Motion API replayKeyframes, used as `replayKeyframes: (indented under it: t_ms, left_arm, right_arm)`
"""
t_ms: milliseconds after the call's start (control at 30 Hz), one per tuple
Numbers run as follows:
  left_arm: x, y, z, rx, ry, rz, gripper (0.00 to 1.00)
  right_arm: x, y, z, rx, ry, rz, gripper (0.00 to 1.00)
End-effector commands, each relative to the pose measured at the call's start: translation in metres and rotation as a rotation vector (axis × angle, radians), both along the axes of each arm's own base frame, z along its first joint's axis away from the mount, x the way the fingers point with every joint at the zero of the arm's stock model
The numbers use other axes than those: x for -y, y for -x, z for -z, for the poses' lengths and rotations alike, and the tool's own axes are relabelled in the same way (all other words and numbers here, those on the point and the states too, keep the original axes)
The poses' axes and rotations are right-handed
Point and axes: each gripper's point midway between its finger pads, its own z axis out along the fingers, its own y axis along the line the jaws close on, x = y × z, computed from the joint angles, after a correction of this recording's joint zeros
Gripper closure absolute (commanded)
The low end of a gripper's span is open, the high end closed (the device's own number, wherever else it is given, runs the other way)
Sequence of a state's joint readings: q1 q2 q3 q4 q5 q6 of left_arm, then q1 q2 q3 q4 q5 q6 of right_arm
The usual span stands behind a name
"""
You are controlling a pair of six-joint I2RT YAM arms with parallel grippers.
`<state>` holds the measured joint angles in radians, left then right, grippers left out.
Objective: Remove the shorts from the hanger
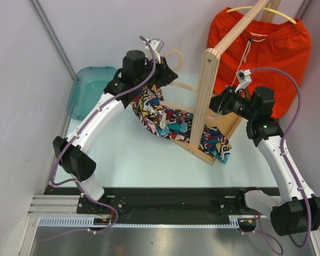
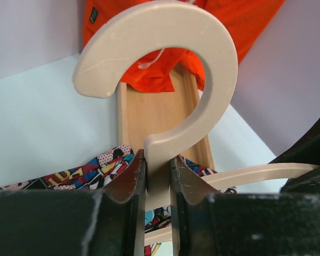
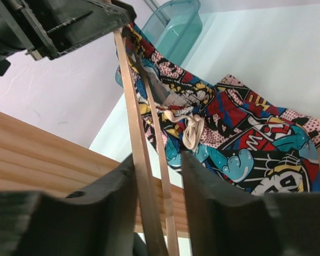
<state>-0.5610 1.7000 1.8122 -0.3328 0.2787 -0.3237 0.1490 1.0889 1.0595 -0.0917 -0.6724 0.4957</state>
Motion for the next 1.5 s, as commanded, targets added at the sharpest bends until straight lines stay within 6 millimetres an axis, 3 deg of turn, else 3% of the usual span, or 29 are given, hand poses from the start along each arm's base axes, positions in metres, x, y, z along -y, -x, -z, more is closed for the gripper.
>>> replayKeyframes:
  t_ms: [0, 67, 100, 133, 167, 200, 300, 400, 433, 467, 500, 533, 600, 633, 700, 833, 1000, 1267, 1333, 1433, 1467]
  left_arm:
    - [0.01, 0.019, -0.055, 0.082, 0.144, 0.08, 1.0]
    - [0.013, 0.022, -0.059, 0.072, 0.163, 0.101, 1.0]
    - [0.013, 0.023, -0.059, 0.067, 0.165, 0.105, 0.99]
    - [0.015, 0.025, -0.06, 0.065, 0.168, 0.113, 0.95]
    - [0.014, 0.024, -0.06, 0.062, 0.165, 0.112, 0.86]
    - [0.013, 0.025, -0.055, 0.05, 0.152, 0.11, 0.7]
    - [0.002, 0.024, -0.049, 0.059, 0.092, 0.065, 0.49]
    - [-0.02, 0.021, -0.05, 0.093, 0.03, -0.032, 0.41]
    - [-0.026, 0.021, -0.038, 0.073, 0.002, -0.063, 0.34]
    - [-0.037, 0.017, -0.035, 0.079, -0.016, -0.125, 0.21]
    - [-0.046, 0.022, -0.039, 0.094, -0.014, -0.151, 0.19]
    - [-0.05, 0.022, -0.022, 0.072, -0.032, -0.173, 0.18]
    - [-0.06, 0.022, -0.011, 0.066, -0.045, -0.219, 0.15]
    - [-0.061, 0.02, 0.01, 0.029, -0.073, -0.231, 0.15]
    - [-0.063, 0.013, 0.033, -0.014, -0.117, -0.259, 0.15]
    - [-0.056, 0.003, 0.056, -0.066, -0.151, -0.258, 0.17]
    - [-0.052, -0.012, 0.054, -0.058, -0.161, -0.29, 0.18]
    - [-0.055, -0.035, 0.071, -0.077, -0.223, -0.363, 0.27]
    - [-0.055, -0.039, 0.069, -0.069, -0.231, -0.373, 0.32]
    - [-0.056, -0.045, 0.065, -0.059, -0.243, -0.387, 0.5]
    - [-0.057, -0.047, 0.066, -0.057, -0.252, -0.396, 0.67]
  right_arm:
    - [-0.002, 0.0, 0.001, 0.013, 0.022, -0.018, 0.72]
    - [-0.001, 0.0, 0.001, 0.015, 0.022, -0.013, 0.88]
    - [0.0, -0.002, 0.001, 0.016, 0.024, -0.003, 1.0]
    - [0.002, -0.002, -0.002, 0.026, 0.026, 0.017, 1.0]
    - [0.004, -0.001, -0.004, 0.035, 0.027, 0.026, 1.0]
    - [0.005, -0.001, -0.007, 0.042, 0.026, 0.036, 1.0]
    - [0.01, 0.002, -0.017, 0.076, 0.023, 0.067, 1.0]
    - [0.015, 0.005, -0.024, 0.096, 0.018, 0.079, 1.0]
    - [0.015, 0.005, -0.024, 0.095, 0.014, 0.074, 1.0]
    - [0.015, 0.007, -0.025, 0.099, 0.013, 0.072, 1.0]
    - [0.016, 0.007, -0.026, 0.096, 0.01, 0.071, 1.0]
    - [0.016, 0.008, -0.027, 0.097, 0.007, 0.07, 1.0]
    - [0.017, 0.009, -0.028, 0.097, 0.003, 0.069, 1.0]
    - [0.017, 0.01, -0.028, 0.098, 0.001, 0.064, 1.0]
    - [0.016, 0.011, -0.029, 0.1, -0.001, 0.058, 1.0]
    - [0.016, 0.013, -0.03, 0.102, -0.002, 0.058, 1.0]
    - [0.017, 0.016, -0.03, 0.101, 0.002, 0.056, 1.0]
    - [0.018, 0.023, -0.037, 0.116, -0.007, 0.054, 1.0]
    - [0.018, 0.025, -0.037, 0.113, -0.007, 0.049, 1.0]
    - [0.019, 0.029, -0.037, 0.115, 0.001, 0.052, 1.0]
    - [0.02, 0.032, -0.037, 0.115, 0.006, 0.056, 1.0]
